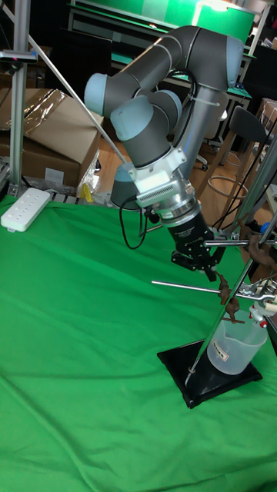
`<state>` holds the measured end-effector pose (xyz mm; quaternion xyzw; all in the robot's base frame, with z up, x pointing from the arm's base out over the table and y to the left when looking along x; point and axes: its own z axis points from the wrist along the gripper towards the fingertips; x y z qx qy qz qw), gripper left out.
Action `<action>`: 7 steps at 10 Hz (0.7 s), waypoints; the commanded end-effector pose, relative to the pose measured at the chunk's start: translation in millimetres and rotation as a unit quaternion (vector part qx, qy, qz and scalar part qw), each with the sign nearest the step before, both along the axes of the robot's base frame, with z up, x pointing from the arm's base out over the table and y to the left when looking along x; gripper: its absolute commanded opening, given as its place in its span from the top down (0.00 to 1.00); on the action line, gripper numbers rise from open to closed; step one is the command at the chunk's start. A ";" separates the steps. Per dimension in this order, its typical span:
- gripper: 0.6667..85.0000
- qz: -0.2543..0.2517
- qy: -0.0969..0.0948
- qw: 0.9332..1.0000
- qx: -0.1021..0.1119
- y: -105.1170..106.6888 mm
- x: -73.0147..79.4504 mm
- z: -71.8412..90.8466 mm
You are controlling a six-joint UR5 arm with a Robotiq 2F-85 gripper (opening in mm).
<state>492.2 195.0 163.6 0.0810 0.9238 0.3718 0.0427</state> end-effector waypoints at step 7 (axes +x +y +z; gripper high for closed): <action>0.99 -0.046 -0.019 0.998 0.030 41.6 38.8 2.8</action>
